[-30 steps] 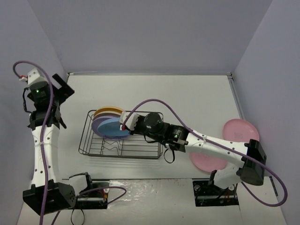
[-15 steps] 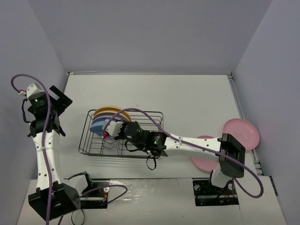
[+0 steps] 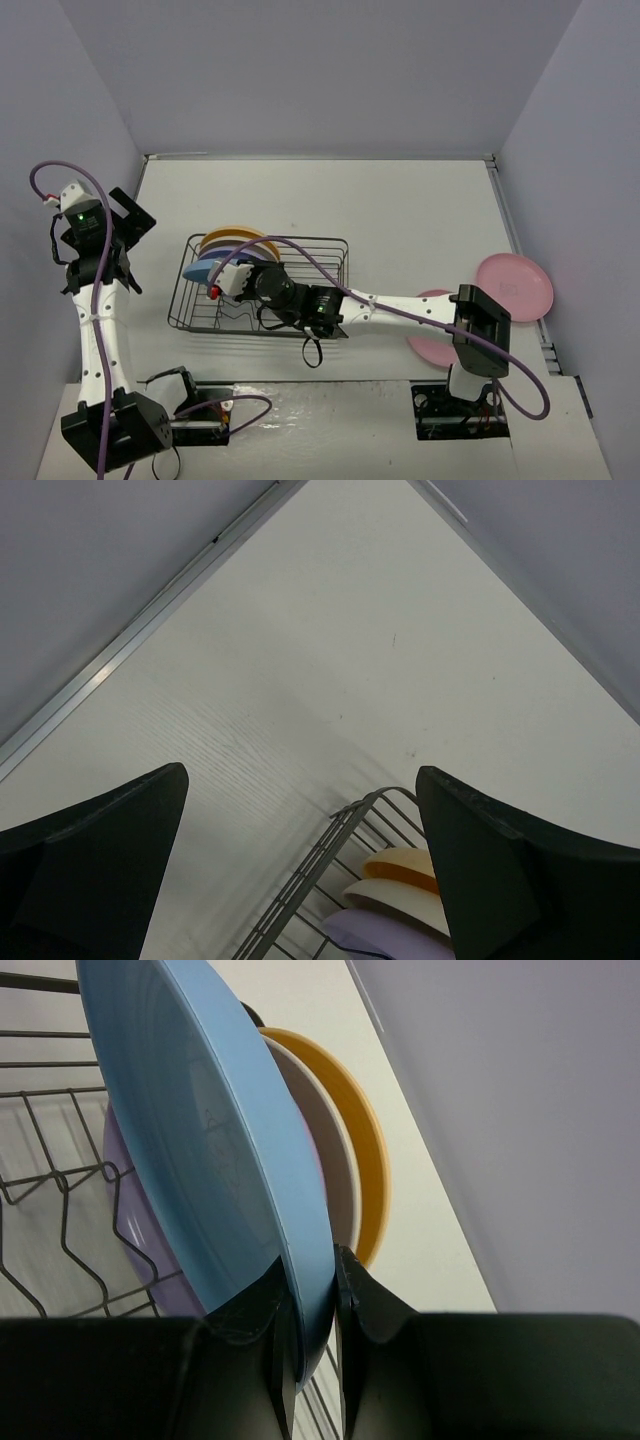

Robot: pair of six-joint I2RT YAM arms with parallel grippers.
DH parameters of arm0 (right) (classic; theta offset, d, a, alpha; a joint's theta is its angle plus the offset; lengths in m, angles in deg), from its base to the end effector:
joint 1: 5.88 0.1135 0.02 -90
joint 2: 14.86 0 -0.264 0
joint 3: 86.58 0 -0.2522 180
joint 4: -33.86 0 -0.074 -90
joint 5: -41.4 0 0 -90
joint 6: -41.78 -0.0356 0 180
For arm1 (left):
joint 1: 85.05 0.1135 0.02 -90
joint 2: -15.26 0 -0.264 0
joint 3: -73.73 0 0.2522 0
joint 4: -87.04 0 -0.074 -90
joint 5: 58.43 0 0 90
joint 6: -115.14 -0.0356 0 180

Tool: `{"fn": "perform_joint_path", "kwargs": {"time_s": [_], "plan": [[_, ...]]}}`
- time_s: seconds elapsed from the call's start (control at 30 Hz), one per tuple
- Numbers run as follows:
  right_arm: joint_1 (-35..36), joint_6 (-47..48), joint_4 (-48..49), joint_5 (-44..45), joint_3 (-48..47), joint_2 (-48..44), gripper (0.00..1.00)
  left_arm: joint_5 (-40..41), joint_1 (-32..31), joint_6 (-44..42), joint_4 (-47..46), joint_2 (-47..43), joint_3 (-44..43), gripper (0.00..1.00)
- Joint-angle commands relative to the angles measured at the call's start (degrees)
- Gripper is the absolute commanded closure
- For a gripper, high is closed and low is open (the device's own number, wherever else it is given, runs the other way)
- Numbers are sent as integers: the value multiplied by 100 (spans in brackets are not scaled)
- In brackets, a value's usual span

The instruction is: Load the plates into the dish rack

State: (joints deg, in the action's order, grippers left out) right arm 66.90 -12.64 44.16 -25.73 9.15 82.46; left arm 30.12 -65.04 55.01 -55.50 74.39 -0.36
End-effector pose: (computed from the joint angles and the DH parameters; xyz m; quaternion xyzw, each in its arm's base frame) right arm 0.1334 0.3837 0.3133 -0.4953 0.5261 0.0797 0.6867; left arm 0.2159 0.0777 0.3633 -0.3442 0.7568 -0.0582 0.5526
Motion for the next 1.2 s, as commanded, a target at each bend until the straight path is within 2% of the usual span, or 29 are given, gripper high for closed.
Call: {"fn": "perform_joint_path", "kwargs": {"time_s": [0.0,0.3,0.43,0.47,0.53,0.57,0.67,0.83,1.07,1.17], "plan": [[-18,11,552,189,-209,256,100,92,55,-164,-244,-87,-49,3],[-18,-261,739,301,-16,462,99,92,47,-210,-208,-129,-50,3],[-25,-436,801,298,84,477,75,92,40,-224,-191,-171,-50,3],[-32,-465,786,296,90,480,67,92,43,-227,-185,-179,-50,3],[-30,-514,749,282,85,454,43,92,41,-227,-182,-177,-53,3],[-35,-539,749,272,90,424,37,92,31,-227,-182,-182,-58,3],[-35,-603,757,150,126,299,32,92,38,-253,-190,-191,-59,3],[-84,-680,660,-199,136,-69,13,92,31,-296,-157,-241,-67,3],[-674,-1264,416,-1190,184,-1074,1,-60,38,-291,-174,-252,-117,3],[-1053,-1722,291,-1271,246,-1503,0,-73,38,-233,-160,-274,-119,3]]}}
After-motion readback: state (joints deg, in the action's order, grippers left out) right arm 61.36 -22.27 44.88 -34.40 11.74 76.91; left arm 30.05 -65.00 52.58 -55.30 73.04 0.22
